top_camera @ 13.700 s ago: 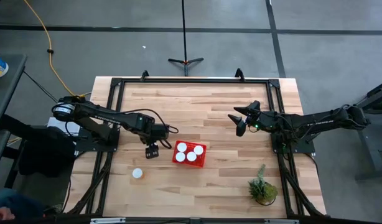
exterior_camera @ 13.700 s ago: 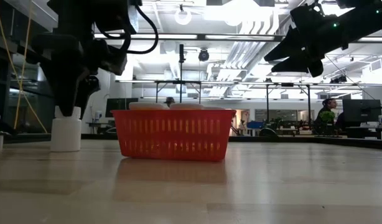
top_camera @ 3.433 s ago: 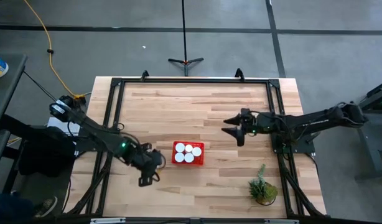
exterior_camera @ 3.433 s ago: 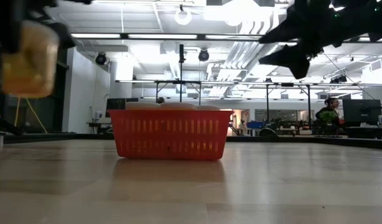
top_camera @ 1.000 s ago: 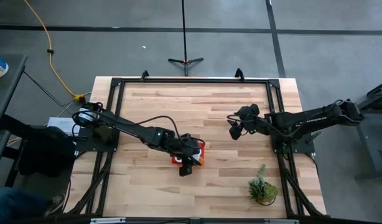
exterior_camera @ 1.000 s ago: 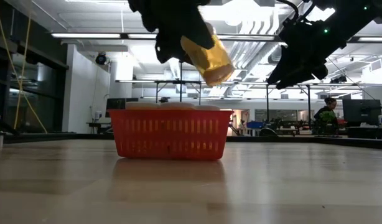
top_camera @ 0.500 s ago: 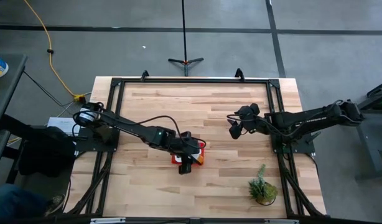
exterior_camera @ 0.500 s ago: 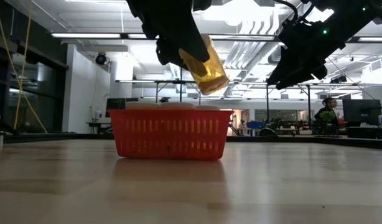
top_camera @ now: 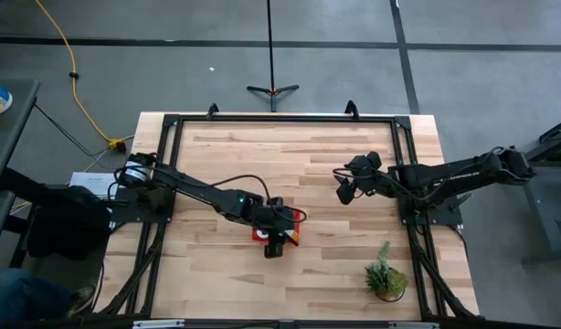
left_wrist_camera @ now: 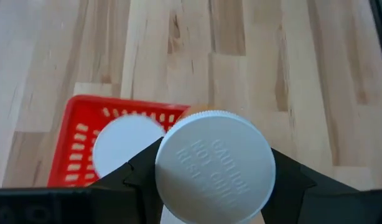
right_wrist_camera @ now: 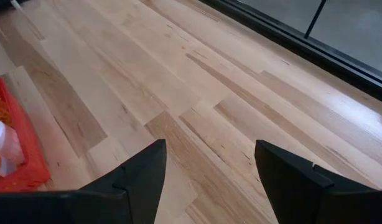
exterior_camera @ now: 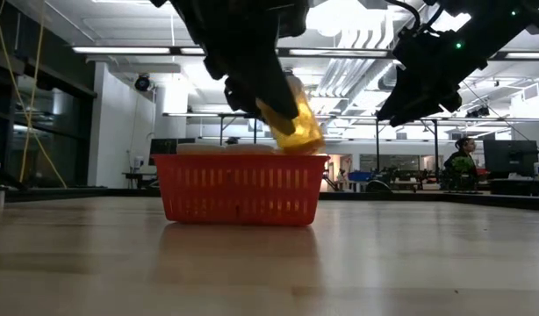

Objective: Pick and place pill bottles into a basket
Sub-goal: Put the orange pill bottle into the red bin, then return to Home Position

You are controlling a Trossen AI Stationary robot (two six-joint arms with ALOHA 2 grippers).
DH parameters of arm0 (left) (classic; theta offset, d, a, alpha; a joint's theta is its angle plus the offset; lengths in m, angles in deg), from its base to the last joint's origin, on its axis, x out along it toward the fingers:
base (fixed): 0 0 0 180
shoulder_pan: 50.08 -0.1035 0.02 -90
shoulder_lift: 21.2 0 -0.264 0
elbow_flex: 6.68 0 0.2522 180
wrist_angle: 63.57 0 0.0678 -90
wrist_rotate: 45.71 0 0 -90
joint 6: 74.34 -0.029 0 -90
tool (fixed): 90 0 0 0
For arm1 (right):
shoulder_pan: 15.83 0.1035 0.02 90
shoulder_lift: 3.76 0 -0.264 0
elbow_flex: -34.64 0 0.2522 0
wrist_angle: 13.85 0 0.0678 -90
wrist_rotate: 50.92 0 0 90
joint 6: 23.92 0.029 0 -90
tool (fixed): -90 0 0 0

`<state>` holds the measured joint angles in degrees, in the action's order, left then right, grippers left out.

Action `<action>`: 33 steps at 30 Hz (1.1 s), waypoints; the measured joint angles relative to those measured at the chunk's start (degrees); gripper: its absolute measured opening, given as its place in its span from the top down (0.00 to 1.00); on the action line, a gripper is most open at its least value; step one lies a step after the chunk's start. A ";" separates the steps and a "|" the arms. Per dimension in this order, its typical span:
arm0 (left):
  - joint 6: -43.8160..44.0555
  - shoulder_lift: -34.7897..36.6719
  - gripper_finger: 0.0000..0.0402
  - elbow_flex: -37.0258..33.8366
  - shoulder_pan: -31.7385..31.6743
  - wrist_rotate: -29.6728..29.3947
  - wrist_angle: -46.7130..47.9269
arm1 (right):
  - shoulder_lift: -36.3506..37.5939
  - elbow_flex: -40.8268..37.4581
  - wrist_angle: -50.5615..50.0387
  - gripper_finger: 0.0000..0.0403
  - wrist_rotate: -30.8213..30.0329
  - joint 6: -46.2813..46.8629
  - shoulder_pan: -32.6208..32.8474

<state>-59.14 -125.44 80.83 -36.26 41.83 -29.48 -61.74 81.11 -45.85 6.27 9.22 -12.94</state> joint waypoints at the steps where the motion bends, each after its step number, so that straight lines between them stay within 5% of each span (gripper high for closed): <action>1: -0.13 0.00 0.43 -0.01 0.00 -0.02 0.44 | -0.02 0.00 -0.07 0.41 0.01 -0.02 0.00; 10: -1.90 0.00 0.37 0.00 -0.04 -1.31 2.32 | -0.02 0.00 -0.02 0.41 -0.16 -0.13 0.00; 18: -3.41 0.00 0.43 0.00 -0.74 -1.25 3.17 | -0.02 0.00 -0.13 0.41 -0.21 -0.13 0.00; 27: -4.91 0.04 0.17 0.00 -1.57 -0.86 3.38 | -0.02 0.00 -0.15 0.41 -0.38 -0.13 0.00; 33: -4.88 0.04 0.10 0.00 -1.95 -0.20 3.38 | -0.02 0.00 -0.17 0.41 -0.47 -0.13 0.00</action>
<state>-64.02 -125.40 80.84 -38.20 41.63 -26.10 -61.76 81.11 -46.02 5.80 9.09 -12.94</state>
